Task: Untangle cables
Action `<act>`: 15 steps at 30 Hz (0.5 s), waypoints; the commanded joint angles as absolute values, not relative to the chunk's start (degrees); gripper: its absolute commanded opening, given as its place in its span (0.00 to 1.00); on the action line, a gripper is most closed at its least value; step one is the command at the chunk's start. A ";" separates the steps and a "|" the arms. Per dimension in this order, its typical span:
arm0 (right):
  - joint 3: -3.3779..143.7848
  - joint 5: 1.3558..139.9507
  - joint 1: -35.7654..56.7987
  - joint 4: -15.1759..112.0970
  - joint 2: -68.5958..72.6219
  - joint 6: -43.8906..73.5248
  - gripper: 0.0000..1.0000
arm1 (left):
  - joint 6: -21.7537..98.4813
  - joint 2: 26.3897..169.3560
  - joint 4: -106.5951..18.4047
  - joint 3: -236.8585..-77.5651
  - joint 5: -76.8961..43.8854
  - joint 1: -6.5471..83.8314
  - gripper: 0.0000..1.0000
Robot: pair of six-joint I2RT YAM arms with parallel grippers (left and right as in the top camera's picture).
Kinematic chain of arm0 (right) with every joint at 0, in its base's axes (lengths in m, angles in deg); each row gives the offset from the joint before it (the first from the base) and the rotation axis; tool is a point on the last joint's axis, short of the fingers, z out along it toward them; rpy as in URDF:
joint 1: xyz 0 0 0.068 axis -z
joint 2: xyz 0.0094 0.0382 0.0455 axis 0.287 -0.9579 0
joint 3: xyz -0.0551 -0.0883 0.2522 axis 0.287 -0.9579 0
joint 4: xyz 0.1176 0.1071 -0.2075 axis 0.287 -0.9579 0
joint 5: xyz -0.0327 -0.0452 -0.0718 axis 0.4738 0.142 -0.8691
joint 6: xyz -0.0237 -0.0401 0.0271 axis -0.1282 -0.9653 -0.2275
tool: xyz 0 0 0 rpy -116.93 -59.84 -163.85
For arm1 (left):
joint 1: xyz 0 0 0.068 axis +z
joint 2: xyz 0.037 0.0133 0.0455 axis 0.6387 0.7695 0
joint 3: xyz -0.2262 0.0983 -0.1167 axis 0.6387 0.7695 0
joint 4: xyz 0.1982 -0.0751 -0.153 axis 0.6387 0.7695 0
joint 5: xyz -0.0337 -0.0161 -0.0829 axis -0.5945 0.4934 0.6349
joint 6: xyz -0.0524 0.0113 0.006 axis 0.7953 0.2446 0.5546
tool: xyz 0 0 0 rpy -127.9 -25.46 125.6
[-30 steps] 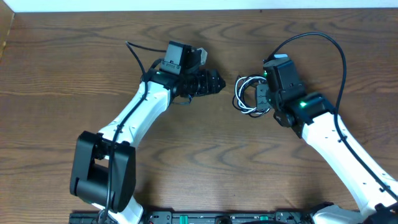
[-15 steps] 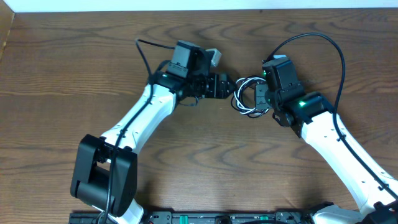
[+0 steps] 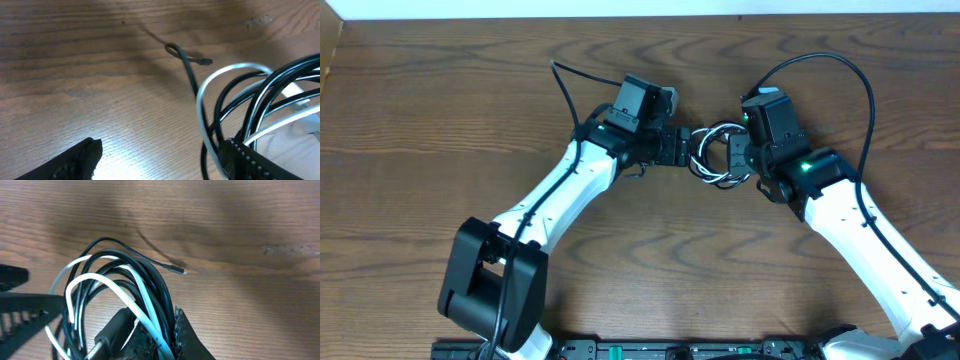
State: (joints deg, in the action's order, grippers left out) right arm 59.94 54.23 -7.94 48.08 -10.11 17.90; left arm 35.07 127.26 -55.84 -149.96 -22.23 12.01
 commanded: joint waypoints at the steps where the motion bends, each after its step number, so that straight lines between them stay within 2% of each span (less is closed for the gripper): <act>1: 60.36 57.00 -8.29 48.67 -9.91 18.71 0.01 | 34.37 127.00 -56.32 -150.15 -23.63 10.41 0.79; 8: 60.36 59.80 -8.29 48.38 -7.86 18.69 0.01 | 35.42 130.08 -56.70 -150.15 -24.53 9.78 0.79; 15: 60.36 60.22 -8.07 48.56 1.02 18.71 0.01 | 36.50 133.07 -56.67 -150.15 -26.21 9.82 0.79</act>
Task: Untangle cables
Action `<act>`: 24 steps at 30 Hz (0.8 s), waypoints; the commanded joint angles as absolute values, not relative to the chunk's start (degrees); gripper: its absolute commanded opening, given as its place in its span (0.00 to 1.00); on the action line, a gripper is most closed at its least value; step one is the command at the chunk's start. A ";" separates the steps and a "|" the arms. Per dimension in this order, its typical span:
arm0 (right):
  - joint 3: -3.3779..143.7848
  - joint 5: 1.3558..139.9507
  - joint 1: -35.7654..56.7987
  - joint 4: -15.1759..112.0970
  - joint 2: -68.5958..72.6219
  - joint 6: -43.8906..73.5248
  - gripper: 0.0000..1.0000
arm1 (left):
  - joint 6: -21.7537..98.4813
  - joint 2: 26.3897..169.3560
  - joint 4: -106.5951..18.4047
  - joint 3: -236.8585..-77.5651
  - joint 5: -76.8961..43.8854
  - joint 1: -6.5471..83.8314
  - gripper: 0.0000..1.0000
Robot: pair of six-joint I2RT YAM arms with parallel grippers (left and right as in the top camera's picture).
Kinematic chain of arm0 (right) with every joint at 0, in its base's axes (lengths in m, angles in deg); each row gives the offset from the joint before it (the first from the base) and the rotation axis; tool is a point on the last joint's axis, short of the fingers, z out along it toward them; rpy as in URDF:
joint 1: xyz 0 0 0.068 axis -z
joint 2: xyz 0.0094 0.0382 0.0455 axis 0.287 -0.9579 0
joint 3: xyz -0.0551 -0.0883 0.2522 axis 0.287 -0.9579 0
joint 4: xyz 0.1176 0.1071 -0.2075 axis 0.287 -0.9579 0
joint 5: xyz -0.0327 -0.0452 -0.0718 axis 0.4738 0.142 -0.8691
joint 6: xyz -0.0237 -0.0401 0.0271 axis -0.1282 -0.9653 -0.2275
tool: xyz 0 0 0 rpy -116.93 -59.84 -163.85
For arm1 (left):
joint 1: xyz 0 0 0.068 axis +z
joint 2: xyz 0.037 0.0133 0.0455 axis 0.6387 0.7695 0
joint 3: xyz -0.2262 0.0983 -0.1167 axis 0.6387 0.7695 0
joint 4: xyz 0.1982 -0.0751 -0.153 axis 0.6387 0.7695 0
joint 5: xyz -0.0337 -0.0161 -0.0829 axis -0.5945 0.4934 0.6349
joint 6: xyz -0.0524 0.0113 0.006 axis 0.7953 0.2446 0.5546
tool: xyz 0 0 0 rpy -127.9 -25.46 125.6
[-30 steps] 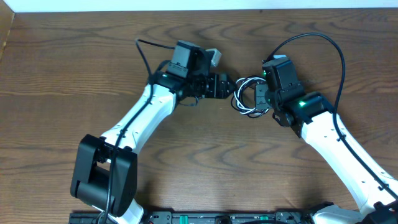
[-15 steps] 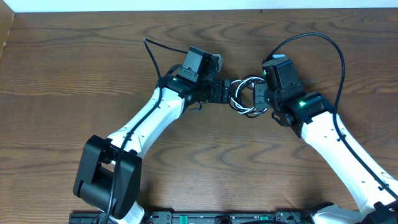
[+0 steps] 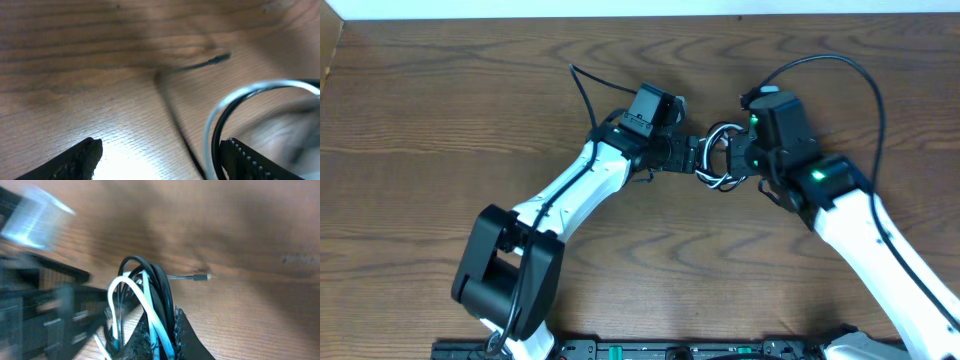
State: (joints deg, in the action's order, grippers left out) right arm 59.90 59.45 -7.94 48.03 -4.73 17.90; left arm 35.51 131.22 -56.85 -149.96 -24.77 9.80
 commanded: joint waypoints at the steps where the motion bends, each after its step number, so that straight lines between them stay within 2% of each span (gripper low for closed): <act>1: 60.36 60.22 -8.05 48.65 2.61 18.69 0.01 | 36.89 133.42 -56.67 -150.15 -26.17 9.82 0.79; 10: 60.36 59.25 -7.24 48.69 11.23 20.65 0.01 | 37.78 134.08 -56.50 -150.15 -24.46 9.76 0.79; 19: 60.34 55.08 -6.32 48.41 9.98 22.90 0.01 | 32.04 133.45 -53.29 -150.44 -21.95 11.55 0.78; 22: 60.34 58.60 -5.80 48.73 8.43 19.76 0.01 | 31.73 130.17 -51.41 -150.74 -22.01 15.86 0.78; 24: 60.34 65.66 -4.97 50.09 7.36 14.88 0.01 | 31.36 127.17 -50.44 -150.74 -21.10 18.87 0.78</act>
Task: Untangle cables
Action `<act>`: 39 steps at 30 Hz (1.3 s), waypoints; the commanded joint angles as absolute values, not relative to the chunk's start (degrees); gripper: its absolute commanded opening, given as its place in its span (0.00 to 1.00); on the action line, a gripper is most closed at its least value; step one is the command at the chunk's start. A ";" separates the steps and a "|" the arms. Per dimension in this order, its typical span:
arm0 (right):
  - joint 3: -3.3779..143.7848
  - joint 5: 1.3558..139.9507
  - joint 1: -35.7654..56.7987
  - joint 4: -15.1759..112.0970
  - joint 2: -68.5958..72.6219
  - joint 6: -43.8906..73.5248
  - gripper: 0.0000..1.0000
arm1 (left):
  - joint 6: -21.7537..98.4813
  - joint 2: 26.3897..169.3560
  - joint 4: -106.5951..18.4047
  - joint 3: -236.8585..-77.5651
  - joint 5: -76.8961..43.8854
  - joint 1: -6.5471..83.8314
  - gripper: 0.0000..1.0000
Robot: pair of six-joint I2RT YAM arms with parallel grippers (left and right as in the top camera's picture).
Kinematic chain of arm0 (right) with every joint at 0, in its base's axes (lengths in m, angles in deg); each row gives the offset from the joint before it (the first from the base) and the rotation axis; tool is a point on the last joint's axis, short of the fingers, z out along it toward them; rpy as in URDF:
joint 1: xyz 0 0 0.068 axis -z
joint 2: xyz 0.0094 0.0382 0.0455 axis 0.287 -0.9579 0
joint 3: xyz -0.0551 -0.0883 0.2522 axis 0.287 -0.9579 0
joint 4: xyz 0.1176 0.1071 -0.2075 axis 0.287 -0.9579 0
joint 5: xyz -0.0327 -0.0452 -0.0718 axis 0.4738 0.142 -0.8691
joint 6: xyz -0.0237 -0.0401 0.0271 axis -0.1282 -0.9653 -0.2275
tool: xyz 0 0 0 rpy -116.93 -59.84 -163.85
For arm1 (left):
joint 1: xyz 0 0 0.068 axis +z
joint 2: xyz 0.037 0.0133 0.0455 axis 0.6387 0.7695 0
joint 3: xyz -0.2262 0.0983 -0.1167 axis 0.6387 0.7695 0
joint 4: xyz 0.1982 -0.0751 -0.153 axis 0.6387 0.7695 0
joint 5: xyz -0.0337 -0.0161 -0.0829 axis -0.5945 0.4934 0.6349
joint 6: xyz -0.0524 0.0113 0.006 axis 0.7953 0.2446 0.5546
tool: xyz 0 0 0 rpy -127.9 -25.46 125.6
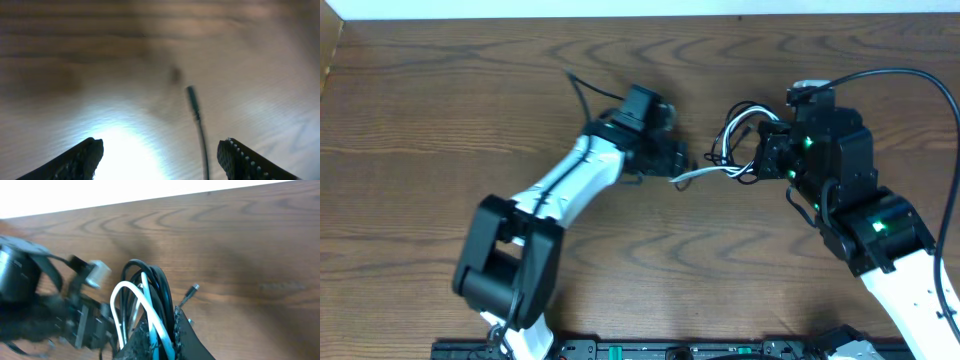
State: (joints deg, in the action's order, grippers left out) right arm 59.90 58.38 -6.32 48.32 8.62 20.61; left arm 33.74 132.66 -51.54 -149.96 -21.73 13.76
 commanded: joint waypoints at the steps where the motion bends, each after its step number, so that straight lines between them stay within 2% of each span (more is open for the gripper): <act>1: 60.34 69.81 -4.38 50.96 6.85 12.33 0.01 | 30.55 125.82 -50.14 -150.74 -19.76 20.14 0.79; 5: 60.34 91.71 0.69 55.38 4.03 2.42 0.01 | 24.69 120.11 -49.18 -150.74 -9.40 24.82 0.81; 7: 60.34 107.67 5.85 57.63 1.15 -3.67 0.01 | 21.54 117.34 -48.50 -150.74 -3.72 26.50 0.85; 10: 60.34 118.84 10.46 58.59 -2.46 -9.97 0.01 | 20.52 116.05 -48.08 -150.74 -1.47 26.94 0.89; 15: 60.34 129.57 14.72 59.64 -7.48 -15.02 0.01 | 18.38 116.09 -47.23 -150.70 4.54 26.92 0.90; 19: 60.34 133.13 15.14 61.30 -9.91 -15.02 0.01 | 16.04 116.09 -47.25 -150.70 9.48 26.92 0.91; 31: 60.34 133.24 15.14 61.50 -10.48 -14.30 0.01 | 16.06 117.84 -46.62 -150.46 6.62 22.52 0.90; 39: 60.34 130.01 15.14 60.45 -10.48 -11.96 0.01 | 16.06 118.39 -46.31 -150.46 9.37 22.24 0.90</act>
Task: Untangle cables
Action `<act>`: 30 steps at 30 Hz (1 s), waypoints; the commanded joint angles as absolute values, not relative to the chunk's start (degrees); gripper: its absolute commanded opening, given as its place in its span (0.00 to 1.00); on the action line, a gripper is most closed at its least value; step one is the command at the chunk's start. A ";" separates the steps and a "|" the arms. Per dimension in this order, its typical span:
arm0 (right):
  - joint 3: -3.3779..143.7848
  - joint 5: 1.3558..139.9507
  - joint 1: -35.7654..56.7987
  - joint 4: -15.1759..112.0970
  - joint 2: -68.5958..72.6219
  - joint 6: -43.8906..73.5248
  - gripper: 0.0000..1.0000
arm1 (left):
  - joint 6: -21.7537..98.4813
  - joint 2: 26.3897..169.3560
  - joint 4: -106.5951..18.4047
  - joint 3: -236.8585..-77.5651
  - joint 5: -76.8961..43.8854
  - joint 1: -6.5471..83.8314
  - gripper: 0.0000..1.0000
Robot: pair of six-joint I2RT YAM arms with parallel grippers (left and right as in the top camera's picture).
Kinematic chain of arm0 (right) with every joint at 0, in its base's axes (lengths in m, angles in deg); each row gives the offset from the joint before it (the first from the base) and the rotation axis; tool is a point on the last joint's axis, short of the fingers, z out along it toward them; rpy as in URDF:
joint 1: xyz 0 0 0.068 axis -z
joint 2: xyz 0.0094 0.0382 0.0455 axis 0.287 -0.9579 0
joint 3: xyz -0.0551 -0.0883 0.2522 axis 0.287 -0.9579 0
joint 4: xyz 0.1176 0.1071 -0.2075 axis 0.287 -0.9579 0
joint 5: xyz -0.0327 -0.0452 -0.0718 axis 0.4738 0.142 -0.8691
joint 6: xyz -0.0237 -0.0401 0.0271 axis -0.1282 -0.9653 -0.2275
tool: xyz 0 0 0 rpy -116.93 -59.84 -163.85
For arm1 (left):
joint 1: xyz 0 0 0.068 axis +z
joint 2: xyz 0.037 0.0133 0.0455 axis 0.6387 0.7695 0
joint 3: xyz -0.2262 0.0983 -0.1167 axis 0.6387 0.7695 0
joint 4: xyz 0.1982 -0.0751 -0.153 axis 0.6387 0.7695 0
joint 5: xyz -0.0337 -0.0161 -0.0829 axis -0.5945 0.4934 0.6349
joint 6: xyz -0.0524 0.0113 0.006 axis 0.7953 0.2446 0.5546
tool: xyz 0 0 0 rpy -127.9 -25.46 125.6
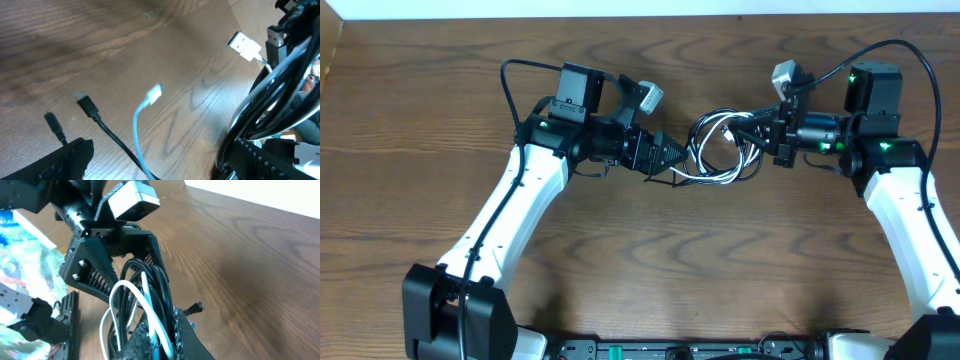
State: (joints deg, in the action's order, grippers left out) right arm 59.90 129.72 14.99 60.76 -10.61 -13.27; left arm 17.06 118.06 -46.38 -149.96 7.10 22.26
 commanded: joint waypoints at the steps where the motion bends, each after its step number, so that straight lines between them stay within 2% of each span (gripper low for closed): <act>1: 60.34 129.98 15.14 60.45 -10.48 -11.96 0.01 | 16.08 118.39 -46.40 -150.46 9.72 22.24 0.90; 4: 60.34 128.32 15.14 60.38 -10.48 -10.78 0.01 | 16.06 118.39 -47.01 -150.46 11.19 22.26 0.91; 6: 60.34 125.85 15.14 59.77 -10.48 -9.18 0.01 | 14.90 118.19 -48.54 -150.48 14.88 22.41 0.98; 8: 60.34 125.70 15.14 59.07 -10.48 -9.18 0.01 | 13.92 118.17 -49.81 -150.48 17.66 22.41 1.00; 12: 60.34 125.50 15.14 58.33 -10.48 -9.18 0.01 | 13.89 118.17 -51.38 -150.48 18.84 21.87 0.98; 20: 60.34 125.55 15.07 58.22 -10.48 -9.16 0.01 | 13.96 119.24 -51.93 -150.41 6.75 17.58 0.98; 27: 60.34 125.55 15.07 57.72 -10.48 -8.92 0.01 | 17.26 121.77 -58.33 -150.41 6.12 15.03 0.99; 29: 60.34 125.53 15.03 57.43 -10.48 -8.74 0.01 | 18.07 122.14 -60.28 -150.41 6.14 14.81 0.93; 30: 60.34 125.53 15.03 57.30 -10.48 -8.74 0.01 | 18.79 122.34 -61.13 -150.41 6.12 14.79 0.84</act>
